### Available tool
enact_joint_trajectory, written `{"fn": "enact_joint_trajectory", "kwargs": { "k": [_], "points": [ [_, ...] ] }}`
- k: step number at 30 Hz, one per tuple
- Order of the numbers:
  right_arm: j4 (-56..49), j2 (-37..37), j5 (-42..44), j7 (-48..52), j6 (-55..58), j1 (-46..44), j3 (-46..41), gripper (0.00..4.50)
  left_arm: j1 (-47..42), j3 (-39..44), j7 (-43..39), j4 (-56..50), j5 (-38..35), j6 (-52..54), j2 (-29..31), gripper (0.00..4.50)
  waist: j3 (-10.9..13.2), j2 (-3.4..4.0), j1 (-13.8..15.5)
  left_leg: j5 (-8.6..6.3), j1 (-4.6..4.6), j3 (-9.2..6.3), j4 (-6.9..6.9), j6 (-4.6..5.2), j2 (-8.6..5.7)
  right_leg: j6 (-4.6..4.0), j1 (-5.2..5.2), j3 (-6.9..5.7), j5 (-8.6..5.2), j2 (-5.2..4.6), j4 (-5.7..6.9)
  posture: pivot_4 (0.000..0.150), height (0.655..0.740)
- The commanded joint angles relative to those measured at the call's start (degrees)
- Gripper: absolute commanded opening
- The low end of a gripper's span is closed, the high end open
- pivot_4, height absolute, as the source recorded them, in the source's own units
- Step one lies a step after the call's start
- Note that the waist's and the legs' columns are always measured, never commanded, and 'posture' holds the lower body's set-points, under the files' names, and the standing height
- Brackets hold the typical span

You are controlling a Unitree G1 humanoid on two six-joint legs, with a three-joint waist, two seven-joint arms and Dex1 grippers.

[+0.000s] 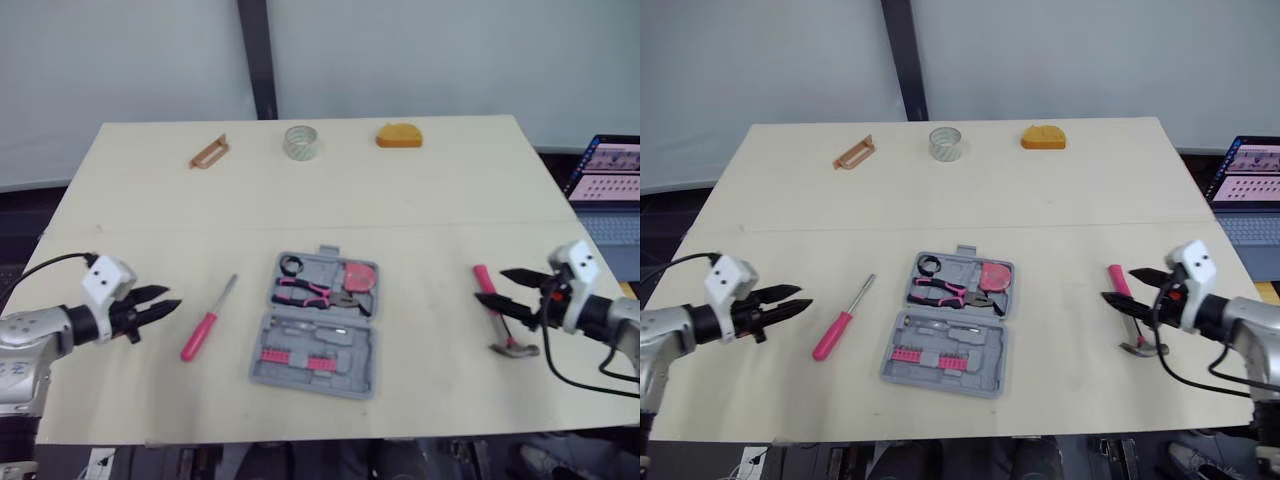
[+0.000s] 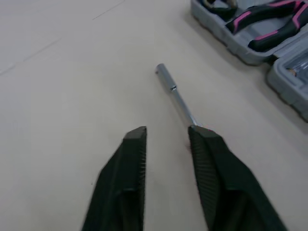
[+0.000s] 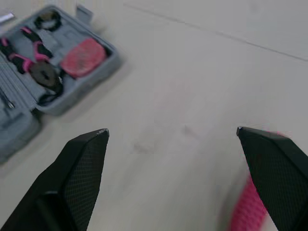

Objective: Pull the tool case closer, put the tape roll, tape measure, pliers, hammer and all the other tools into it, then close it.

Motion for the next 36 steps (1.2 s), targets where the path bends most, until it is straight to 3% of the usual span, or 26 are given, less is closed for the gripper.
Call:
{"fn": "enact_joint_trajectory", "kwargs": {
  "k": [1, 7, 8, 10, 17, 29, 33, 36],
  "points": [
    [-4.26, -0.25, 1.24, -1.28, 1.73, 0.05, -0.79, 4.5, -0.88, 0.19, 1.01, -3.16, -0.77, 1.82, -0.04, 0.03, 0.01, -0.02, 0.04, -0.01, -0.01, 0.0, -0.01, 0.0, 0.01, 0.0, -0.02, 0.0, 0.0, 0.01, 0.0, 0.15, 0.74],
    [-4.61, 0.02, 1.04, -1.99, 1.62, 1.83, -2.18, 4.5, -1.13, 0.96, 1.64, -3.68, -1.17, 2.7, -0.32, 0.03, 0.03, -0.05, 0.08, -0.03, -0.03, 0.02, -0.03, 0.0, 0.01, 0.0, -0.05, 0.01, 0.0, 0.03, -0.01, 0.15, 0.74],
    [-3.9, -0.06, 0.89, -2.11, 1.22, 2.54, -2.96, 4.5, -1.29, 1.92, 2.38, -3.49, -1.53, 3.39, -0.35, 0.27, 0.04, -0.06, 0.08, -0.02, -0.03, 0.01, -0.02, 0.0, 0.01, 0.0, -0.05, 0.01, 0.0, 0.03, 0.0, 0.15, 0.74],
    [-2.67, -0.49, 0.74, -1.95, 0.65, 3.8, -4.09, 4.5, -1.09, 3.13, 2.8, -3.01, -2.01, 4.24, 0.01, 0.94, 0.05, -0.08, 0.12, -0.02, -0.03, 0.02, 0.0, 0.0, 0.01, 0.0, -0.05, 0.02, 0.0, 0.03, 0.0, 0.15, 0.74],
    [6.76, -2.84, -0.05, 0.63, -3.55, 6.41, -8.48, 4.5, 3.33, 8.27, 2.35, 0.1, -2.08, 3.62, 1.79, 4.45, 0.09, -0.13, 0.31, -0.03, -0.02, 0.09, -0.03, 0.01, 0.01, 0.0, -0.08, 0.06, 0.0, 0.03, -0.01, 0.15, 0.74],
    [33.57, -7.98, -5.98, 2.43, -16.81, 0.66, -8.66, 4.5, 12.63, 18.99, 0.87, 11.53, -0.71, -3.19, 5.76, 4.45, 0.24, -0.23, -0.51, -0.04, -0.01, 0.18, -0.09, 0.01, 0.04, 0.0, -0.17, 0.13, 0.0, 0.04, -0.01, 0.15, 0.74],
    [33.14, -7.28, -6.01, 2.2, -17.47, 1.15, -8.5, 4.5, 13.31, 18.63, 0.29, 10.94, -1.05, -5.08, 5.18, 4.45, 0.28, -0.27, -0.44, -0.04, -0.01, 0.21, -0.07, 0.01, 0.04, 0.0, -0.17, 0.17, 0.0, 0.04, -0.01, 0.15, 0.74],
    [25.36, -5.62, -3.89, 0.83, -13.13, 4.66, -9.55, 4.5, 13.72, 16.71, -1.68, 4.57, -2.82, -4.23, 4.28, 4.45, 0.29, -0.28, -0.27, -0.05, -0.03, 0.2, -0.08, 0.0, 0.05, 0.0, -0.19, 0.17, 0.0, 0.04, -0.01, 0.15, 0.74]
  ]
}}
